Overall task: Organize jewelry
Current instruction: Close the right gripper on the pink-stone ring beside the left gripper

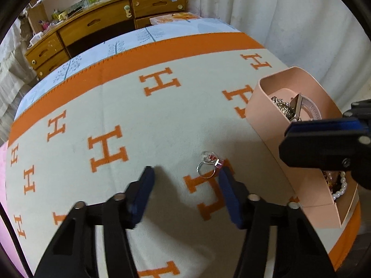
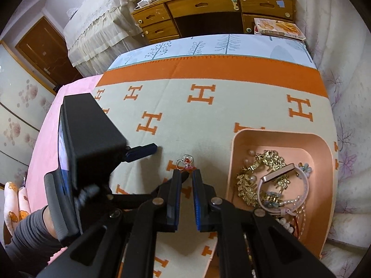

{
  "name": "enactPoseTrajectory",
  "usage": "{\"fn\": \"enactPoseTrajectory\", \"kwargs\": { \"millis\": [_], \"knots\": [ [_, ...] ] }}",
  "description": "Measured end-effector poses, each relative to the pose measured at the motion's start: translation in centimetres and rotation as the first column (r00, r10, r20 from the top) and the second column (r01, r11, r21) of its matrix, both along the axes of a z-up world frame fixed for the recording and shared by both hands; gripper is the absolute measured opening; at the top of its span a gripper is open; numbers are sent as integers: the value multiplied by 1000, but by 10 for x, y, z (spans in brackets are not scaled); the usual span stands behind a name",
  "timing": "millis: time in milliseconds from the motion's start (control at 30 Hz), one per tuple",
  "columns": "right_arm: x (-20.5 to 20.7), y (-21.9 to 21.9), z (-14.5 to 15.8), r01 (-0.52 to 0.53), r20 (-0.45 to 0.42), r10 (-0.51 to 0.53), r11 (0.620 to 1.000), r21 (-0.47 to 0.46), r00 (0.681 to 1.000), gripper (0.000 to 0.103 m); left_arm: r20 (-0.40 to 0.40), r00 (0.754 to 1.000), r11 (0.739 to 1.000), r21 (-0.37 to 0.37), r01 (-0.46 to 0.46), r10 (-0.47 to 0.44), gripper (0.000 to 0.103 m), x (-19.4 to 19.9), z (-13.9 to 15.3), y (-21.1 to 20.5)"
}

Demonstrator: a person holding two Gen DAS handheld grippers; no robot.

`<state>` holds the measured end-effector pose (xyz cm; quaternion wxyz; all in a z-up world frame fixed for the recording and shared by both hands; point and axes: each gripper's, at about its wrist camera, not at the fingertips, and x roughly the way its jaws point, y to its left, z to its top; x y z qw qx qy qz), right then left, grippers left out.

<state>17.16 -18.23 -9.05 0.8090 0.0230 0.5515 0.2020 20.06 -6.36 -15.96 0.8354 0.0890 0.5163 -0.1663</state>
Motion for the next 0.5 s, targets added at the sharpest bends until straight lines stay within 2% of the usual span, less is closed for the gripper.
{"fn": "enactPoseTrajectory", "kwargs": {
  "millis": [67, 133, 500],
  "knots": [
    [-1, -4, -3, 7, -7, -7, 1000, 7, 1000, 10, 16, 1000, 1000, -6, 23, -23, 24, -2, 1, -2],
    [-1, -7, -7, 15, -16, -14, 1000, 17, 1000, 10, 24, 999, 999, -6, 41, -41, 7, -4, 2, -5],
    [2, -7, -15, 25, -36, -24, 999, 43, 999, 10, 5, 1000, 999, -33, -14, 14, 3, -10, 4, 17]
  ]
}}
